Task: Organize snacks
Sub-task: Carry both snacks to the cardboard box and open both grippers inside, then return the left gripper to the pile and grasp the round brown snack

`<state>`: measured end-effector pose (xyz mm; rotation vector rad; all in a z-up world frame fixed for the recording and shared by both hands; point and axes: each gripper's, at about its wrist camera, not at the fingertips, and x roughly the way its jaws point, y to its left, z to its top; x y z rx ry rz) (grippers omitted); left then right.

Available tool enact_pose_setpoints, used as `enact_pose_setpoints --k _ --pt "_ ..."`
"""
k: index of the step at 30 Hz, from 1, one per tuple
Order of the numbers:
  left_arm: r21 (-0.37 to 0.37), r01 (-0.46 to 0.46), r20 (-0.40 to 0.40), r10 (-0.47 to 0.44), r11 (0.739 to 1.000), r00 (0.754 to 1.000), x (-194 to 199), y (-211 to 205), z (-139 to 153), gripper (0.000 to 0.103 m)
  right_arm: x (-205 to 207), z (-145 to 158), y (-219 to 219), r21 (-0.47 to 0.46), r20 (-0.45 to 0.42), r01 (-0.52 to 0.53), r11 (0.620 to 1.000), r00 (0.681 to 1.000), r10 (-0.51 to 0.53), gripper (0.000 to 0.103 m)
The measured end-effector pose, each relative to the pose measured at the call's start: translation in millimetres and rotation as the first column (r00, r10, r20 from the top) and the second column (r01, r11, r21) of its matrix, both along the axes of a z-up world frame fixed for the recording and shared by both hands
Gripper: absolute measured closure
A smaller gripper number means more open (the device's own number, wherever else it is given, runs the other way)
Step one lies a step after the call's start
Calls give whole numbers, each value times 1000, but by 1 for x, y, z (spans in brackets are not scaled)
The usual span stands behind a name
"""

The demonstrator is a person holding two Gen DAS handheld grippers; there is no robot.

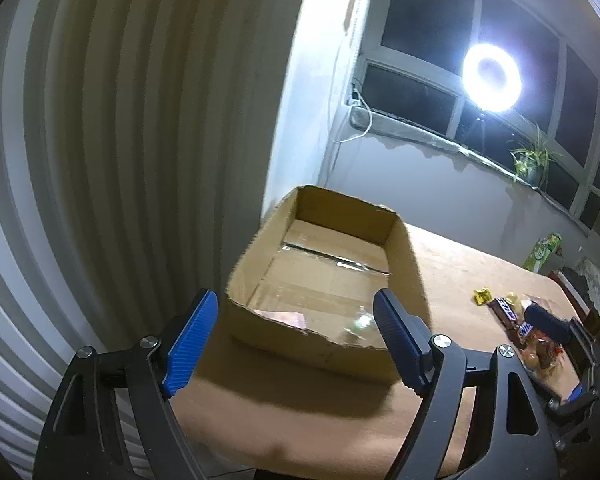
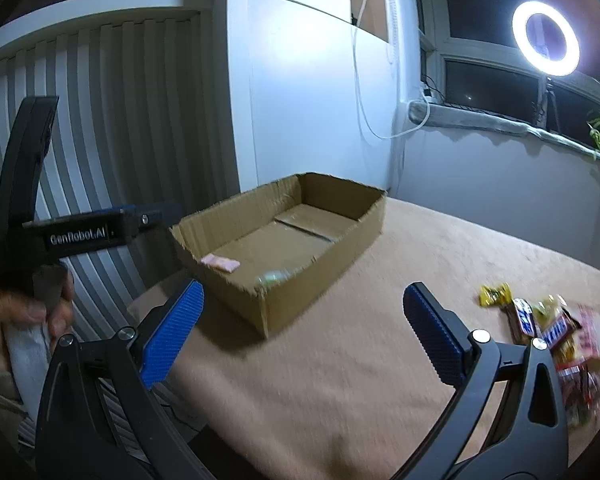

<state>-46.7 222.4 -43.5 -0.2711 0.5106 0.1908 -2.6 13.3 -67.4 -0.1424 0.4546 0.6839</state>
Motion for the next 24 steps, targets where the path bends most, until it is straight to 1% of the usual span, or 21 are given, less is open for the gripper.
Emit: enact_pose_setpoints --k 12,17,24 --pt "51 114 7 -115 992 993 1 -52 16 22 -15 -2 -67 2 -1 107 994 994 -107 1" --pt "76 169 -6 -169 983 986 5 -77 21 22 -13 -7 -96 15 -18 159 987 987 -158 1" --pt "94 244 -46 -241 965 969 18 -114 16 22 -9 -16 -135 16 -45 216 976 976 -215 1"
